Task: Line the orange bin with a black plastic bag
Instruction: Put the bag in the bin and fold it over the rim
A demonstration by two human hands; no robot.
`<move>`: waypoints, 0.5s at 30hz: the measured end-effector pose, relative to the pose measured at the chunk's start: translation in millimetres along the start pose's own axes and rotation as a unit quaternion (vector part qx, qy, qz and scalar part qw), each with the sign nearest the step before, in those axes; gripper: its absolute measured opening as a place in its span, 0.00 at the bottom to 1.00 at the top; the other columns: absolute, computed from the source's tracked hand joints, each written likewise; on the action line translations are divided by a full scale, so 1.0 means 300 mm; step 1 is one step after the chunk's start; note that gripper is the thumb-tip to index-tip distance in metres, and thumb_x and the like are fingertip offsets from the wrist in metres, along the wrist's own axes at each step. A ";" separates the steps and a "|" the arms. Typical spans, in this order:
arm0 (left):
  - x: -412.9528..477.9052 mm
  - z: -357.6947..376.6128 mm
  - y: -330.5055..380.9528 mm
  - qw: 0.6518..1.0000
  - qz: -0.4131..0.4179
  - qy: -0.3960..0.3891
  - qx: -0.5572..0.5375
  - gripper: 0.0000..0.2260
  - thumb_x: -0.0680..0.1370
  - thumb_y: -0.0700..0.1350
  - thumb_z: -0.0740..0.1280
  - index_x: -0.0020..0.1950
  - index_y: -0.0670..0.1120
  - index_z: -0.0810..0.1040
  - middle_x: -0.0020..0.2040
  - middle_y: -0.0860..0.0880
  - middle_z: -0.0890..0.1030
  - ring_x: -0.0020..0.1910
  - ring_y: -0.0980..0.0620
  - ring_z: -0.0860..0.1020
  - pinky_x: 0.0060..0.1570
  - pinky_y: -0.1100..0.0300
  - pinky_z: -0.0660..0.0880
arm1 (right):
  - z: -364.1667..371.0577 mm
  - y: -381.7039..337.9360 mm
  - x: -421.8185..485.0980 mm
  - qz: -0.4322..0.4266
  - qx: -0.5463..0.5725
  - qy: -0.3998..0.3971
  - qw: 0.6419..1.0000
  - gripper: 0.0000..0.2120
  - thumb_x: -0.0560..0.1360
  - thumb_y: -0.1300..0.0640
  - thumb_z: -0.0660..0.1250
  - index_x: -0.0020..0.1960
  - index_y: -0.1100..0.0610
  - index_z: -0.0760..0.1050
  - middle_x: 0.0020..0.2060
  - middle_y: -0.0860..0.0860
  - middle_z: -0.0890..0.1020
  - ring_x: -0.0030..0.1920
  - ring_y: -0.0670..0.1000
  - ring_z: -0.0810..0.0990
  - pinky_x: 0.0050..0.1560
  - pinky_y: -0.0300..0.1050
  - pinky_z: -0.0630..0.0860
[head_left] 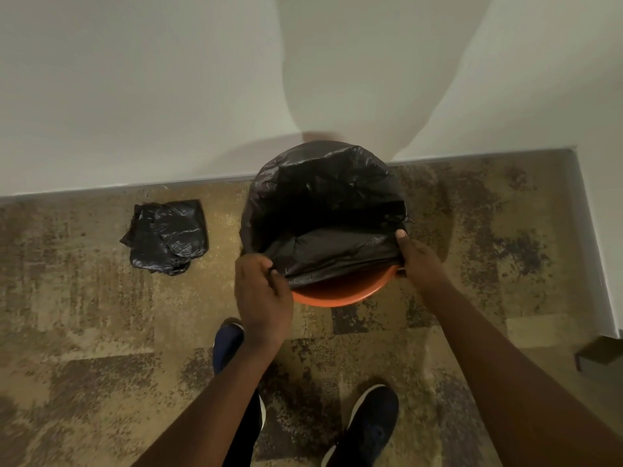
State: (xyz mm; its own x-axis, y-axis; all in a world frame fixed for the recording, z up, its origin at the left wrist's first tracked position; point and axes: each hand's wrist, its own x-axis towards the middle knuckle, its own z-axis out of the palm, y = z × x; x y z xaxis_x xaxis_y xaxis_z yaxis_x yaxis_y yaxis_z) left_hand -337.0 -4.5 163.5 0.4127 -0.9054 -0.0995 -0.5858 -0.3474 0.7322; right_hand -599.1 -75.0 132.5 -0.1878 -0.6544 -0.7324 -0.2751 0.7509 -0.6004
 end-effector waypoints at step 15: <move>-0.022 0.108 -0.115 0.753 -0.510 0.020 -0.416 0.09 0.82 0.37 0.61 0.44 0.43 0.78 0.30 0.49 0.78 0.25 0.55 0.75 0.25 0.62 0.73 | 0.047 0.061 -0.065 -0.009 0.027 0.040 0.999 0.28 0.81 0.30 0.53 0.65 0.48 0.78 0.52 0.48 0.83 0.48 0.50 0.84 0.38 0.44 0.84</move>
State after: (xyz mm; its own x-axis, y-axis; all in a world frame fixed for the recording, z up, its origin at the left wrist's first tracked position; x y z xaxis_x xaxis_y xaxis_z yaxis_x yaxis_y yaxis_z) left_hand -342.0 5.7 117.0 0.3825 -0.2576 -0.8873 0.6819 -0.5693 0.4592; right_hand -587.1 -47.1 131.2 -0.2577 -0.6715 -0.6948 -0.2284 0.7410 -0.6315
